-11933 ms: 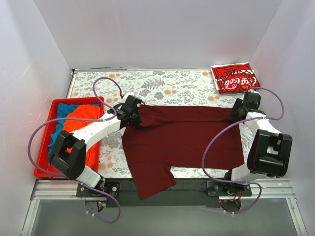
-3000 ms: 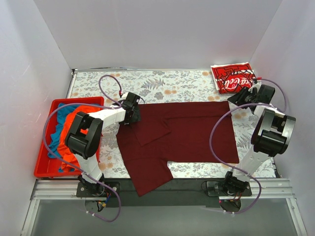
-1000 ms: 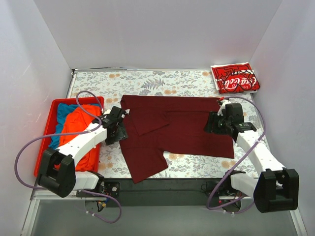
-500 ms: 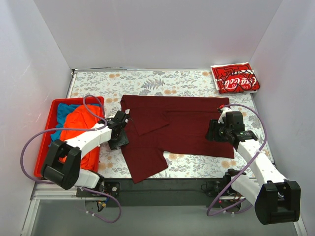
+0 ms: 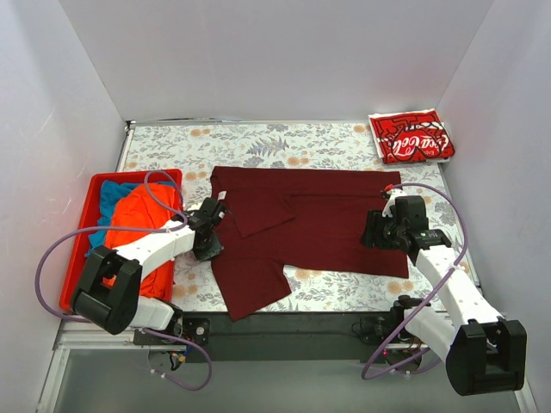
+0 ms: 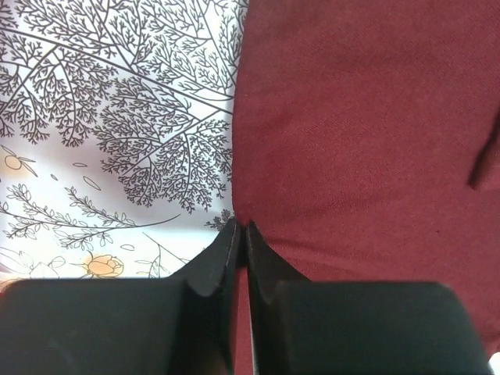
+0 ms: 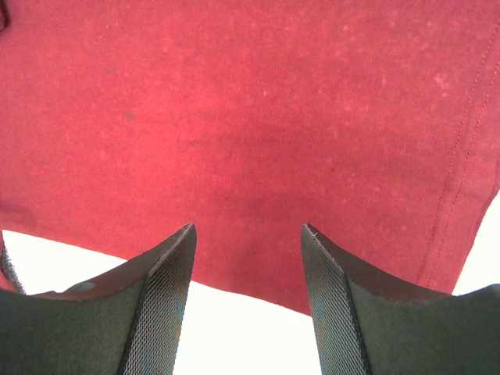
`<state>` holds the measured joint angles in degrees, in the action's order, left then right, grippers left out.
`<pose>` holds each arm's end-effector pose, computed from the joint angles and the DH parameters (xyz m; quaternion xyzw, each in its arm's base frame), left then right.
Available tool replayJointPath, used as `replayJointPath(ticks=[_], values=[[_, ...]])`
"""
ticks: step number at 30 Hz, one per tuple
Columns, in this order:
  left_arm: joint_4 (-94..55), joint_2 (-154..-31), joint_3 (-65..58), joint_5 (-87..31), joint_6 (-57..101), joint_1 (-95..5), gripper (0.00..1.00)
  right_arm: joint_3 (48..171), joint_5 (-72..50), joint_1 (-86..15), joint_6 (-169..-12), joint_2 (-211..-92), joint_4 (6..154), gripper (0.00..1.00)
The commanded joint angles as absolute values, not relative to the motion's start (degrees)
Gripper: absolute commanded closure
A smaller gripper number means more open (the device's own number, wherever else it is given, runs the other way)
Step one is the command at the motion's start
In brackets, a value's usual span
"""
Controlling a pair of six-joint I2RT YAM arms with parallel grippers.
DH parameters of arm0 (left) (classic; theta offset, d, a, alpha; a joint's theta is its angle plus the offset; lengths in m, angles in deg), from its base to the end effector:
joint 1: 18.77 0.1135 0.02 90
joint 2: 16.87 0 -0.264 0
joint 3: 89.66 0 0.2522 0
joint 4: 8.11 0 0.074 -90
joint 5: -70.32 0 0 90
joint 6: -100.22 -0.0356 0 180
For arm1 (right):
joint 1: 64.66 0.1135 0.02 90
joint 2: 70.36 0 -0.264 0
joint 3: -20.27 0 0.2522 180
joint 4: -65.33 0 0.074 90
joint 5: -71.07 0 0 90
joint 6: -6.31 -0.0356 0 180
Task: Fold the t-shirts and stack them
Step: Fold the tshirt
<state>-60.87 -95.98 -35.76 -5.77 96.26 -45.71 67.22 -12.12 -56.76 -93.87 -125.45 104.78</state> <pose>0.2008 -0.0925 0.1592 -0.4979 0.8525 -0.0202 0.1578 0.1899 0.0306 0.2135 -0.0030 0.9309 0.1114 0.3479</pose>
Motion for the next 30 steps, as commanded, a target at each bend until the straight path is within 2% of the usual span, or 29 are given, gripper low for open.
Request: replayJointPath(ticks=[1, 4, 8, 11, 20, 30], values=[[-59.40, -96.06, -38.28, -7.20, 96.79, -46.11, 1.00, 69.00, -11.82, -56.66, -94.15, -124.85, 106.94, 0.38], [-59.31, -95.18, -38.11, -6.76, 96.44, -46.11, 1.00, 70.59, -9.44, -56.75, -94.85, -128.18, 109.84, 0.38], [-60.53, -94.21, -37.84, -5.18, 97.05, -46.11, 1.00, 72.87, -15.56, -57.19, -96.70, -131.44, 114.41, 0.34], [-61.24, -93.07, -37.75, -4.65, 97.05, -46.11, 1.00, 73.58, -16.99, -60.08, -96.97, -133.10, 117.84, 0.36], [-61.33, -91.14, -37.58, -2.97, 97.40, -46.19, 1.00, 72.96, -13.04, -78.97, -93.89, -140.14, 125.93, 0.46], [-60.71, -90.87, -37.93, -3.86, 97.67, -46.19, 1.00, 74.81, -18.40, -83.20, -95.47, -141.11, 130.07, 0.46]])
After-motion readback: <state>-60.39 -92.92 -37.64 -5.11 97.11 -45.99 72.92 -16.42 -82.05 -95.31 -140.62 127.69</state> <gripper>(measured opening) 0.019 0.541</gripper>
